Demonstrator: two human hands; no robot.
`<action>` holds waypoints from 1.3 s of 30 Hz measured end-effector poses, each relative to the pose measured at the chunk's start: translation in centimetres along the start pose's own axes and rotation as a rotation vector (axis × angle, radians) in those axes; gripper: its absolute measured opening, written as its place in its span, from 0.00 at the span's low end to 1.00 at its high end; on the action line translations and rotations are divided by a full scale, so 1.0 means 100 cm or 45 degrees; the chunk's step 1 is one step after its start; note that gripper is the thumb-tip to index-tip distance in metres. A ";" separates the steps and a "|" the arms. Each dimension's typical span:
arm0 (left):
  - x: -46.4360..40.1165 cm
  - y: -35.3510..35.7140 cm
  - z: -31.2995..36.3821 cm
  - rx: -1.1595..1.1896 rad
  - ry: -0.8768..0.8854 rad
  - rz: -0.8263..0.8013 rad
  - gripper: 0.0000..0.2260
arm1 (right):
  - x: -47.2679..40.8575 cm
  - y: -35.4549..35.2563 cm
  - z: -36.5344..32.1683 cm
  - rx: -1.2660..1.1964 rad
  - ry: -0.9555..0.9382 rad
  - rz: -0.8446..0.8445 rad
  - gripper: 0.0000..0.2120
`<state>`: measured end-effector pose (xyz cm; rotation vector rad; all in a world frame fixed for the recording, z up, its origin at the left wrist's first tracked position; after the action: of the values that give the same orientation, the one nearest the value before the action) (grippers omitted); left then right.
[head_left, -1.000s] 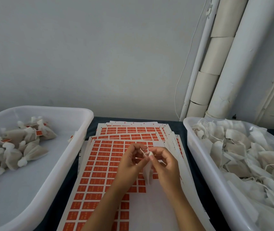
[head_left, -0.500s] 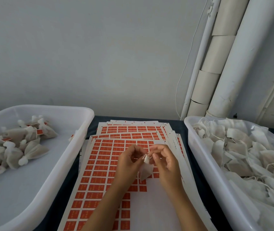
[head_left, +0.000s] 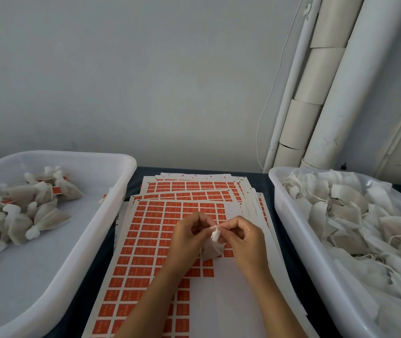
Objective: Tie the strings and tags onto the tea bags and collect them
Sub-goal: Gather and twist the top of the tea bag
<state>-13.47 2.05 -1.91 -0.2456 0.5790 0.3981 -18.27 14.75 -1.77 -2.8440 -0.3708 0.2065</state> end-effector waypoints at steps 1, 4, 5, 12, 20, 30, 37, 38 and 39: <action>0.000 0.000 0.000 0.003 0.002 -0.009 0.08 | 0.000 0.000 -0.001 -0.001 -0.011 -0.002 0.05; 0.000 0.002 0.000 0.041 0.000 -0.045 0.05 | 0.002 0.000 -0.004 0.006 -0.051 -0.005 0.05; 0.000 0.003 -0.001 0.057 -0.007 -0.066 0.04 | 0.002 0.000 -0.004 -0.013 -0.050 -0.002 0.04; 0.006 0.009 -0.003 0.052 -0.061 -0.198 0.06 | 0.006 -0.008 -0.011 0.211 -0.208 0.117 0.03; 0.009 0.015 -0.002 -0.068 -0.082 -0.339 0.07 | 0.008 -0.009 -0.019 0.689 -0.422 0.106 0.09; 0.004 0.010 -0.001 -0.299 0.005 -0.149 0.08 | 0.008 -0.008 -0.016 0.723 -0.376 0.200 0.07; 0.002 0.008 -0.001 -0.231 -0.011 -0.077 0.10 | 0.006 -0.012 -0.010 0.511 -0.205 0.340 0.08; 0.002 0.009 0.000 -0.217 -0.011 -0.083 0.11 | 0.005 -0.012 -0.009 0.488 -0.188 0.347 0.08; 0.002 0.008 0.000 -0.203 -0.018 -0.090 0.11 | 0.005 -0.012 -0.009 0.469 -0.177 0.352 0.08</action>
<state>-13.66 2.87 -2.13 -0.4146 0.5236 0.3773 -17.94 15.79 -0.62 -2.5104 0.0371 0.4756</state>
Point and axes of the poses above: each hand's wrist, its own x-axis away from the middle knuckle, its own y-axis out of the palm, z = x × y, the point moved 5 cm from there along -x, towards the middle knuckle, and after that the axes turned 14 degrees about y, right-handed, at the moved point
